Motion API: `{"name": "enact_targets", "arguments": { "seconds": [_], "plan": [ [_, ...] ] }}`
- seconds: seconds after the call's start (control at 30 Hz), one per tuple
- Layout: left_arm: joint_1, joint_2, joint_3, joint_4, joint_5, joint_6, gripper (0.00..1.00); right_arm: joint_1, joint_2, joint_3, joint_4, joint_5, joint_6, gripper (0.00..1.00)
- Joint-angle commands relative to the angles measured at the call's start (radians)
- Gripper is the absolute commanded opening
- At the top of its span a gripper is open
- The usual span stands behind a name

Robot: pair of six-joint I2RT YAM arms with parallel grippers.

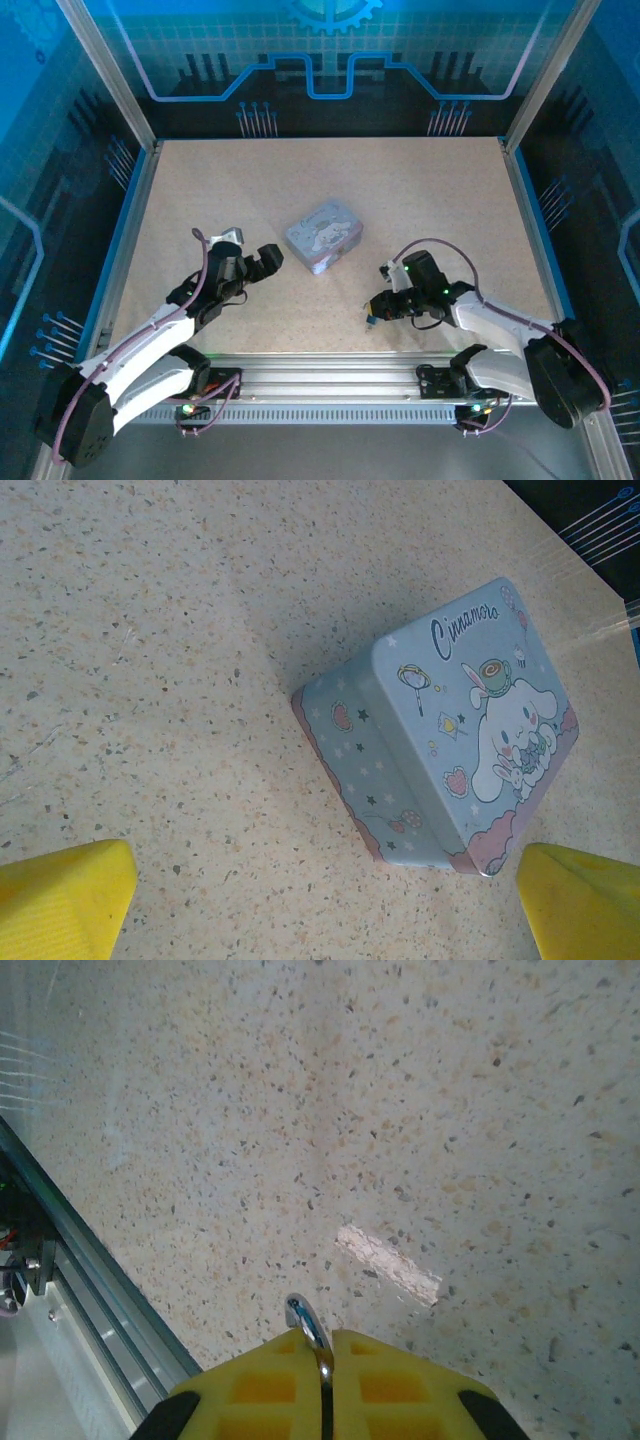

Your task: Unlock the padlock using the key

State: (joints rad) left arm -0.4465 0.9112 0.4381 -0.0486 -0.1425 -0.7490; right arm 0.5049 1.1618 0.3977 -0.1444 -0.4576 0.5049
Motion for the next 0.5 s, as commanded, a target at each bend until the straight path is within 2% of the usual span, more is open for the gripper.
{"name": "enact_targets", "arguments": {
  "seconds": [0.0,0.47],
  "plan": [
    [0.008,-0.009,-0.011,-0.011,-0.008,0.020,0.99,0.010,0.045,0.003,0.065,-0.047,0.001,0.09],
    [0.014,-0.009,-0.002,-0.029,-0.006,0.019,0.99,0.007,0.266,0.039,0.187,-0.085,-0.005,0.13]
  ]
}}
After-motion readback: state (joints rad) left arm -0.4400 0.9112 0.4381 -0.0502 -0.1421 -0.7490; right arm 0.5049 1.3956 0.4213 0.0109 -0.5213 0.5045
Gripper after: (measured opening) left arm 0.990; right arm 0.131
